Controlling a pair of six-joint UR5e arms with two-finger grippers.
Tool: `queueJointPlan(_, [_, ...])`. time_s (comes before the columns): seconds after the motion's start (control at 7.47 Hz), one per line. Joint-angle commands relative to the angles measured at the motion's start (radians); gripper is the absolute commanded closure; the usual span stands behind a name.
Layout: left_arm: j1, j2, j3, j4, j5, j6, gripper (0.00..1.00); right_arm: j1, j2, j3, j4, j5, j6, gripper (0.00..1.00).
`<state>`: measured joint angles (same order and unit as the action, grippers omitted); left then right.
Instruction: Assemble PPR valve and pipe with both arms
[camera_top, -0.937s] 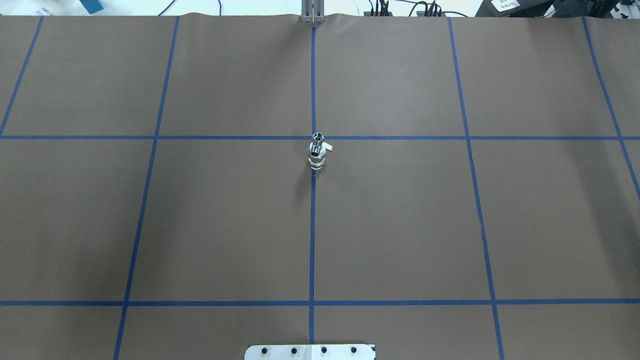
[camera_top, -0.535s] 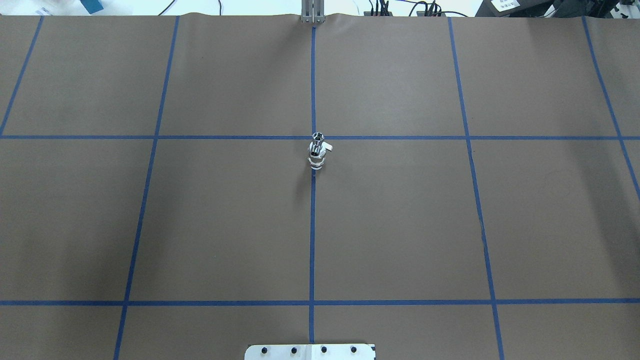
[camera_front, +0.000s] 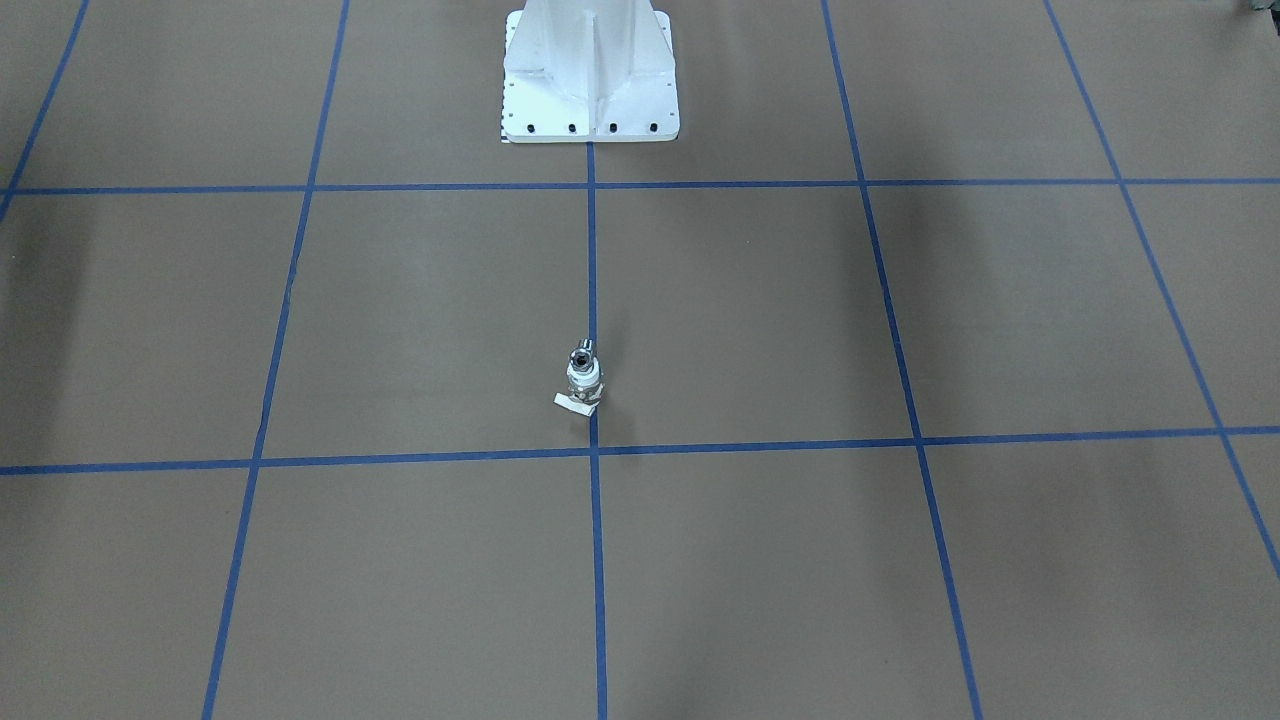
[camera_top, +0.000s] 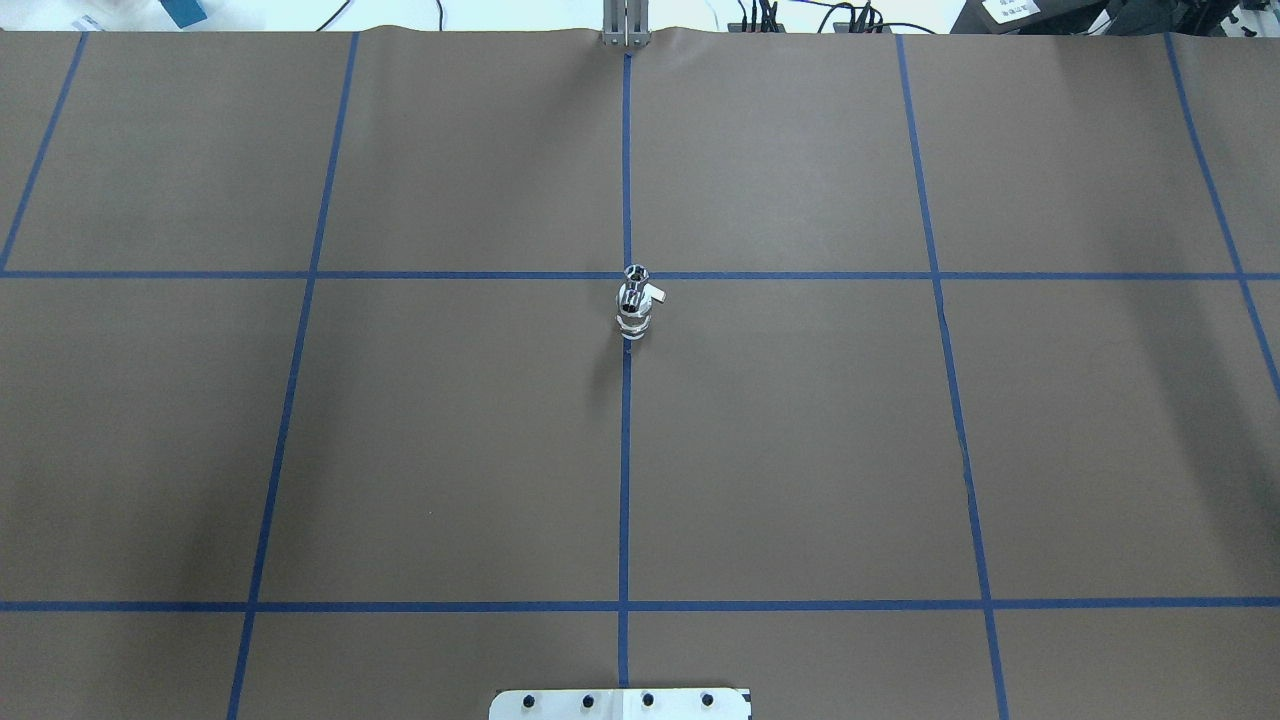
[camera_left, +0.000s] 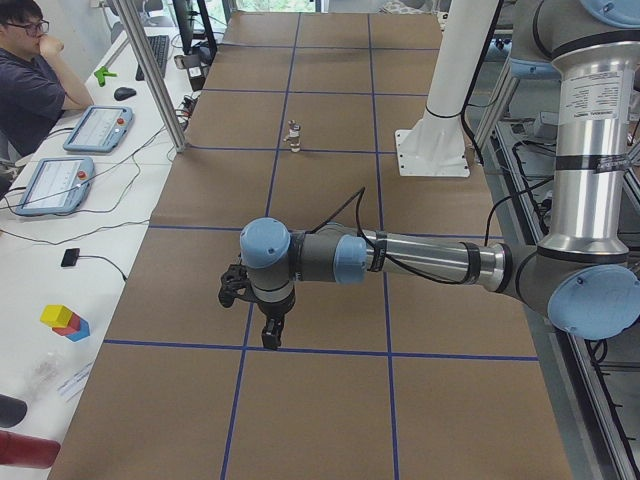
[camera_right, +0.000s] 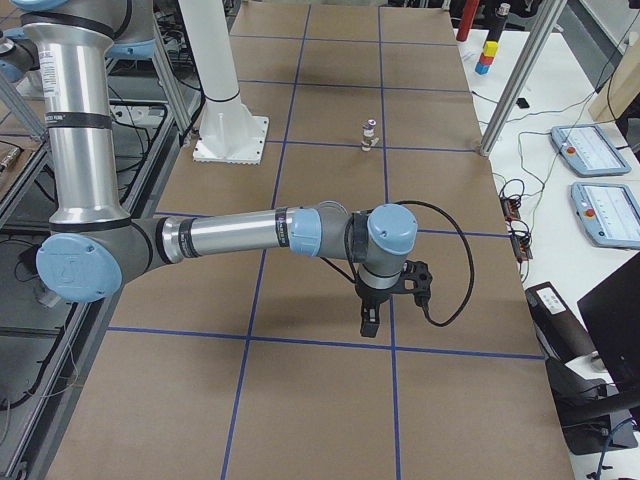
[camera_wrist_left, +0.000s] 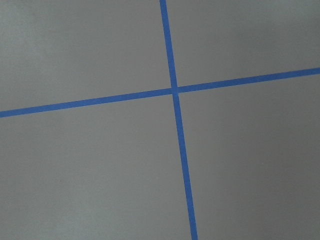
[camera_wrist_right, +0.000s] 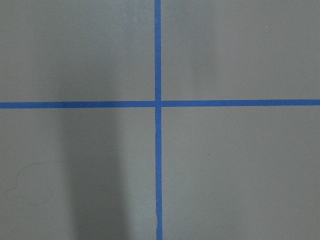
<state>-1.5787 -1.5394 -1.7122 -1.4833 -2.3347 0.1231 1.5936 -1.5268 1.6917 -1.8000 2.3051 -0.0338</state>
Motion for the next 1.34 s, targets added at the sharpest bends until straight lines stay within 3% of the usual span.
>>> queueJointPlan(0.0, [0.000, -0.001, 0.023, 0.000, 0.000, 0.003, 0.00, 0.002, -0.015, -0.001, 0.001, 0.004, -0.009, 0.00])
queueJointPlan(1.2, [0.002, -0.005, 0.026, -0.005, 0.001, 0.004, 0.00, 0.002, -0.076, -0.010, 0.005, 0.001, -0.011, 0.00])
